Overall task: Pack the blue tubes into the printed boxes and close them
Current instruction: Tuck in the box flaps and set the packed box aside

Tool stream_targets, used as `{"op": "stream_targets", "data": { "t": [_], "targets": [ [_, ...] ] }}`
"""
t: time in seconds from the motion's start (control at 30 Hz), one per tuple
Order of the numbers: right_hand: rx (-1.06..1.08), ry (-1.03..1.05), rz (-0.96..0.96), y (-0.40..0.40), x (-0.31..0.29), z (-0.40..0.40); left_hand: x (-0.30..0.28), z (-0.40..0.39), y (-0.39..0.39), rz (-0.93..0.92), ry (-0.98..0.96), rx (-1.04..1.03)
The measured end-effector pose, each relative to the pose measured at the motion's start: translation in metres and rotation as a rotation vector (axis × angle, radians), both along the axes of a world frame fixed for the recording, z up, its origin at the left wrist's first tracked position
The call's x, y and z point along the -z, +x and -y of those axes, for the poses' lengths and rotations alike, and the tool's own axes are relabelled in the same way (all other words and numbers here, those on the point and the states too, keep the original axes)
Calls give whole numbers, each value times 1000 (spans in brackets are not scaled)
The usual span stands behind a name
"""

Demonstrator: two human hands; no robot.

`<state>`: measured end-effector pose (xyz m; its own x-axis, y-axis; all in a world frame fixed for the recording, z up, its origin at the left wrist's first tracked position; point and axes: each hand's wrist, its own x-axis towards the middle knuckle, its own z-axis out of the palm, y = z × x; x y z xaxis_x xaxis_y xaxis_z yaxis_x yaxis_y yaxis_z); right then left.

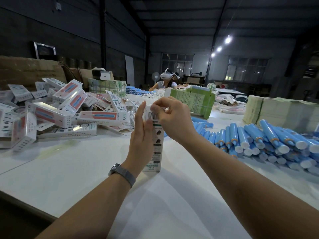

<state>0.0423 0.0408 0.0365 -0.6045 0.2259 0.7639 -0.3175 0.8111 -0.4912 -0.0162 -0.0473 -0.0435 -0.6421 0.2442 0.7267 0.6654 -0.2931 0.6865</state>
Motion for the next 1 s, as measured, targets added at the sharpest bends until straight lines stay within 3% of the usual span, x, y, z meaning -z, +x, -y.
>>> {"op": "stream_targets", "data": {
  "t": [0.3, 0.6, 0.8, 1.0],
  "targets": [
    [-74, 52, 120, 7, -14, -8, -2, 2, 3, -22, -18, -32],
    [-214, -107, 230, 11, -16, -18, -3, 2, 3, -11, 10, -16],
    [-204, -53, 221, 13, -20, -23, -3, 3, 3, -11, 6, -24],
    [-209, -37, 348, 9, -35, -24, -8, 5, 9, -16, -23, -38]
  ]
}}
